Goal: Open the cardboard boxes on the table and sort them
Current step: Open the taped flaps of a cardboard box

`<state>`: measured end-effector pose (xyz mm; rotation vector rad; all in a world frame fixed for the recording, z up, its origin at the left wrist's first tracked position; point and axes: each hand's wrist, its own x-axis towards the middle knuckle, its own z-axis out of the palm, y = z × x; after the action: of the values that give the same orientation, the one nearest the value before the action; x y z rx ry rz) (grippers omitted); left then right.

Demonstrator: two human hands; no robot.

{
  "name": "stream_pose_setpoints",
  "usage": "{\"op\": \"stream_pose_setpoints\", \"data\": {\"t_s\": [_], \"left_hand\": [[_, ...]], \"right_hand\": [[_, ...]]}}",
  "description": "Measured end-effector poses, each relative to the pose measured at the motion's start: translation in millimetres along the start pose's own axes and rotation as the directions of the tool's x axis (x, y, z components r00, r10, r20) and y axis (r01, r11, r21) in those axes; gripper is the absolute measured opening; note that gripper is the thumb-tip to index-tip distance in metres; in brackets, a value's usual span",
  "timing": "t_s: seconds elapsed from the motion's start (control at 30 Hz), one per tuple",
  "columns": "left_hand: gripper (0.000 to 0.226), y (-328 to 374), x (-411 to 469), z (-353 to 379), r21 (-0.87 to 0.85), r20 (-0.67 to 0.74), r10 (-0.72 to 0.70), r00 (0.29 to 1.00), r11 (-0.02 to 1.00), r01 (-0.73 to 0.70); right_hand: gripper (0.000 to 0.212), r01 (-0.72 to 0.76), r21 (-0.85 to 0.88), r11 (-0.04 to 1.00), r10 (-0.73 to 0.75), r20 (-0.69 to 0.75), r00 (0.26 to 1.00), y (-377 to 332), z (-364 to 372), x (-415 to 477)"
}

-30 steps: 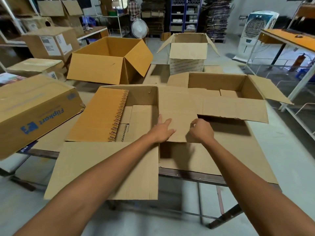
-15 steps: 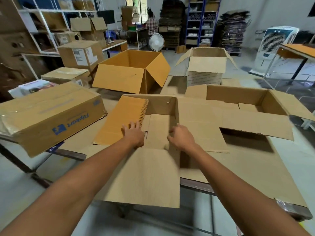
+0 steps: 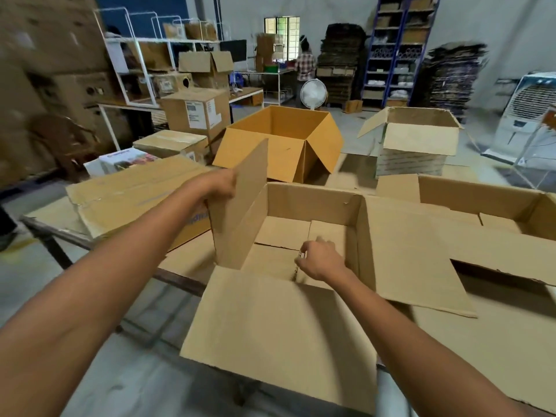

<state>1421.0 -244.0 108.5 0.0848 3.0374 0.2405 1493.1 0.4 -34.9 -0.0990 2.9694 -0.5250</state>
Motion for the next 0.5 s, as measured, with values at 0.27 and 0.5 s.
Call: {"op": "stream_pose_setpoints", "data": {"t_s": [0.27,0.5], "left_hand": [[0.051,-122,-2,62,0.265,0.123,-0.087,0.989,0.963,0.052],[0.107,-86,-3,143,0.027,0.223,-0.145,0.964,0.989,0.142]], "right_hand": [[0.090,0.244,0.165,0.956,-0.292,0.428,0.855,-49,30,-4],[0.066,0.277,0.053,0.959,-0.272,0.432,0.860,-53,48,6]]}}
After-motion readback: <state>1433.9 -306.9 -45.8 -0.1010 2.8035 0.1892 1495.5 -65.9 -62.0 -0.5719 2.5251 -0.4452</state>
